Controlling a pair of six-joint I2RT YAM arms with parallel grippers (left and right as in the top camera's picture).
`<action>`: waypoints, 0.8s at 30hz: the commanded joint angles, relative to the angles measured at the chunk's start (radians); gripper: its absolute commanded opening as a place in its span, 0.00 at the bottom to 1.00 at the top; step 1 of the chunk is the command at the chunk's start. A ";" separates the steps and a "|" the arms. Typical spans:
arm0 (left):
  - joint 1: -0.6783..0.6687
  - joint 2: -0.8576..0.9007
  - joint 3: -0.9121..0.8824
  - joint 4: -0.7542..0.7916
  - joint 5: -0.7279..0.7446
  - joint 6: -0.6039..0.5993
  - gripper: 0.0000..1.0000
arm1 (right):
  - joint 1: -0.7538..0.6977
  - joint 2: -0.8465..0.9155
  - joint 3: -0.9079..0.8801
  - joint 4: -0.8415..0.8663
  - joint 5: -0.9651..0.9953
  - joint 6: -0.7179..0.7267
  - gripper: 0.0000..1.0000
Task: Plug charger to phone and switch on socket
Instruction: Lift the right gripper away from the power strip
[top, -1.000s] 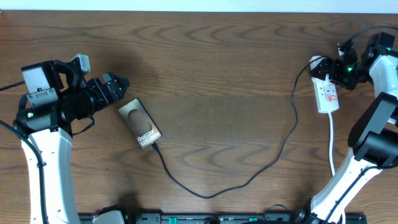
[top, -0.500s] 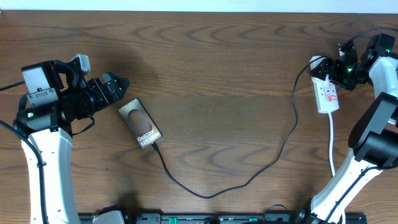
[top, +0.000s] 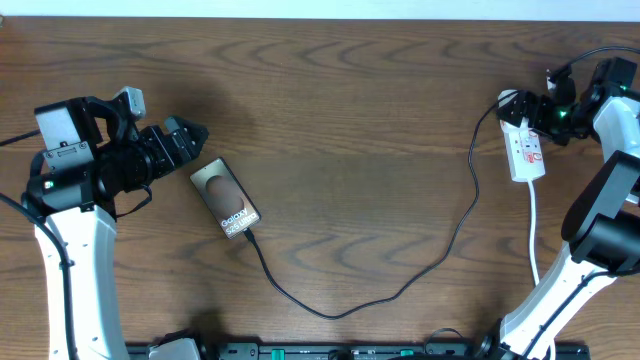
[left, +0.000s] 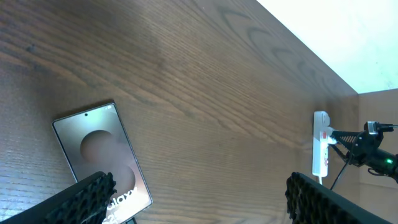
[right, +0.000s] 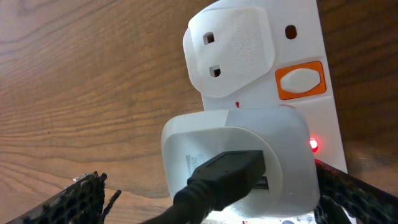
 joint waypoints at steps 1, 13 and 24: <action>0.002 0.002 0.000 -0.002 0.010 0.022 0.91 | 0.020 0.022 -0.055 -0.064 0.054 0.049 0.99; 0.002 0.002 0.000 0.005 0.010 0.021 0.91 | -0.073 -0.211 -0.051 -0.098 0.177 0.114 0.99; 0.002 0.002 0.000 0.005 0.009 0.021 0.91 | -0.089 -0.468 -0.052 -0.234 0.145 0.158 0.99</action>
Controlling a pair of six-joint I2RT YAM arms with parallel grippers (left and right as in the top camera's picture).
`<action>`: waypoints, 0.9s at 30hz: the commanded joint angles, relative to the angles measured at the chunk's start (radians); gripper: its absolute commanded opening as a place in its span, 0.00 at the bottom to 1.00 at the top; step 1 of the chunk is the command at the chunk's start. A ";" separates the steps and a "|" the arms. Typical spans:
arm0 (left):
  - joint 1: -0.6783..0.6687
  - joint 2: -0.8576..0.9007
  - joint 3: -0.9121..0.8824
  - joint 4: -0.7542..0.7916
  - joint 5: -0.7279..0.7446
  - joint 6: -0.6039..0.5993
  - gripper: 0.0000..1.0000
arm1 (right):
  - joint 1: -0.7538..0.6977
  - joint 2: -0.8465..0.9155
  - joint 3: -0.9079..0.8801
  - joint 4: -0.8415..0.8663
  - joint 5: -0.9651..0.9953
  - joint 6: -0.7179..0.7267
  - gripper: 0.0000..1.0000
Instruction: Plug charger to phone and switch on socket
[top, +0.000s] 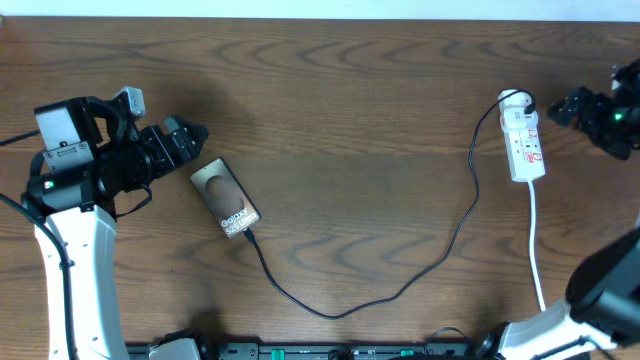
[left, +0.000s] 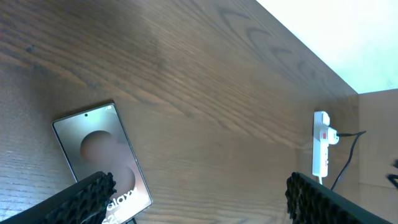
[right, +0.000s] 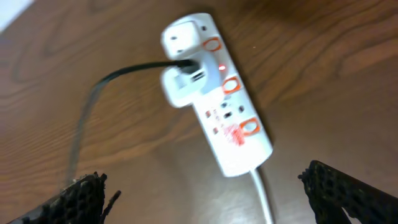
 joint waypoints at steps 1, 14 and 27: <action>0.002 0.002 0.000 0.003 0.009 0.021 0.91 | 0.004 -0.067 0.003 -0.039 -0.026 0.039 0.99; 0.002 0.002 0.000 0.003 0.009 0.021 0.91 | 0.004 -0.094 0.002 -0.044 -0.024 0.039 0.99; 0.000 0.003 0.000 0.002 0.002 0.021 0.91 | 0.004 -0.094 0.002 -0.044 -0.024 0.039 0.99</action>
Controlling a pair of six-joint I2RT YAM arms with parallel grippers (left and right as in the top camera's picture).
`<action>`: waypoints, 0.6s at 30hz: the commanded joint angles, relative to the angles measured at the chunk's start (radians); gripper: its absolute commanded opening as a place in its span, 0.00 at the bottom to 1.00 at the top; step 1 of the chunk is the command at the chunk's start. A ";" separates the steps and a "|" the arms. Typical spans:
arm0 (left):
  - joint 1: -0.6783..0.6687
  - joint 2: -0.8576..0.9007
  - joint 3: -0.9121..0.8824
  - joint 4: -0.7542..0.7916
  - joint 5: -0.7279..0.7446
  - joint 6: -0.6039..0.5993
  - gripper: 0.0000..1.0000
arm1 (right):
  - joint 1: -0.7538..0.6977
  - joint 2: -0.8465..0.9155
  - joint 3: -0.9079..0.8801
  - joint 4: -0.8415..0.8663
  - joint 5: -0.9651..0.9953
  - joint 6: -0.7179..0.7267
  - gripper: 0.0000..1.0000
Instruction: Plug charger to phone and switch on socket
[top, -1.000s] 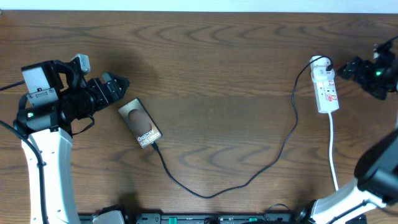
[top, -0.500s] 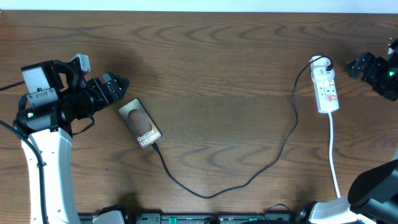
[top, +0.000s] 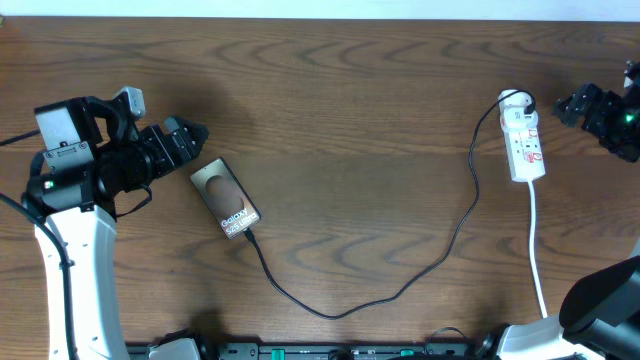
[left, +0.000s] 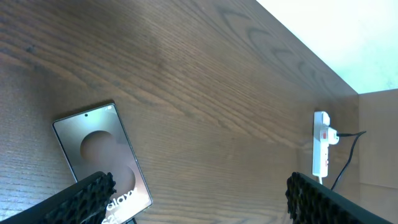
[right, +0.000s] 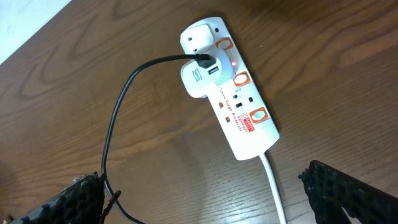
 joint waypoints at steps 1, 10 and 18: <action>0.000 0.000 0.000 -0.005 0.003 0.021 0.91 | 0.004 -0.009 0.002 0.000 -0.010 0.011 0.99; -0.105 -0.104 -0.045 0.044 -0.357 0.025 0.91 | 0.004 -0.009 0.002 0.000 -0.010 0.010 0.99; -0.303 -0.385 -0.249 0.226 -0.678 0.025 0.91 | 0.004 -0.009 0.002 0.000 -0.010 0.011 0.99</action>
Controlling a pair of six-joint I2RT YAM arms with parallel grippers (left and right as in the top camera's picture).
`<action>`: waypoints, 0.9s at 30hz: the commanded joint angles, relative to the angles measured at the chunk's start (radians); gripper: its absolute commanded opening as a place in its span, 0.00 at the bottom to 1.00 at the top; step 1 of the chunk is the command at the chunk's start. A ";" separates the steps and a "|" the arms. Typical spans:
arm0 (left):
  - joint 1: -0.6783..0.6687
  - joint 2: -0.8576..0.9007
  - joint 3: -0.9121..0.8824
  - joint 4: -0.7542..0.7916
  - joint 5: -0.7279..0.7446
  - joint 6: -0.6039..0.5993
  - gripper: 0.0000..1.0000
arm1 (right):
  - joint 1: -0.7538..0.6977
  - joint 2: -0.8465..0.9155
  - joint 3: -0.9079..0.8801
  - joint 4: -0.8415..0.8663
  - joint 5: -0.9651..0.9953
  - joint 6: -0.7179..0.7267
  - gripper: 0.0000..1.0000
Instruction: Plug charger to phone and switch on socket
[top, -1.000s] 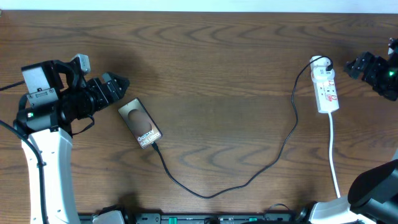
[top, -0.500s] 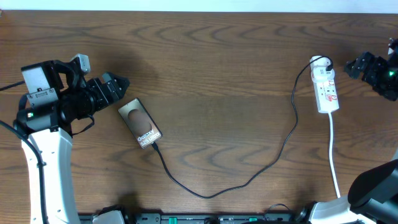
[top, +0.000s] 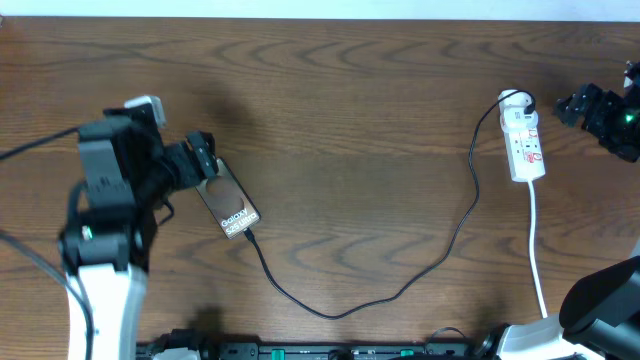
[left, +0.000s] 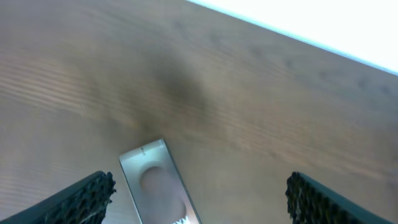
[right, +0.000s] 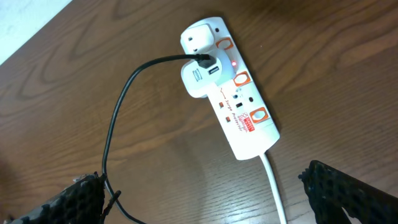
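The phone (top: 228, 200) lies face up at the table's left, and a black cable (top: 400, 285) runs from its lower end to the white charger (right: 202, 78) in the white power strip (top: 524, 135). A red light (right: 234, 63) glows beside the charger. My left gripper (top: 203, 160) is open right at the phone's upper left end; its wrist view is blurred, with the phone (left: 158, 183) between the fingers (left: 87, 196). To the right of the strip (right: 245, 118) and clear of it, my right gripper (top: 572, 106) is open.
The strip's white lead (top: 535, 240) runs down toward the table's front edge. The dark wooden table (top: 350, 120) ends at a pale wall along the back (left: 311, 18).
My left arm has shifted right, so its gripper now sits closer over the phone's upper end, and its wrist view has turned and blurred. The right arm, phone, cable and strip are unchanged.
First my right gripper was close over the power strip at the charger, the red light lit. Then it was drawn back to the right, off the strip, and stayed there. My left arm held still beside the phone until its shift now.
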 joint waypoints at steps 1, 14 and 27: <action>-0.069 -0.154 -0.121 0.079 -0.201 0.019 0.91 | 0.004 -0.009 0.002 0.000 -0.009 0.010 0.99; -0.080 -0.693 -0.715 0.732 -0.204 0.018 0.91 | 0.004 -0.009 0.002 0.000 -0.009 0.010 0.99; -0.016 -1.008 -1.002 0.851 -0.194 0.018 0.91 | 0.004 -0.009 0.002 0.000 -0.009 0.010 0.99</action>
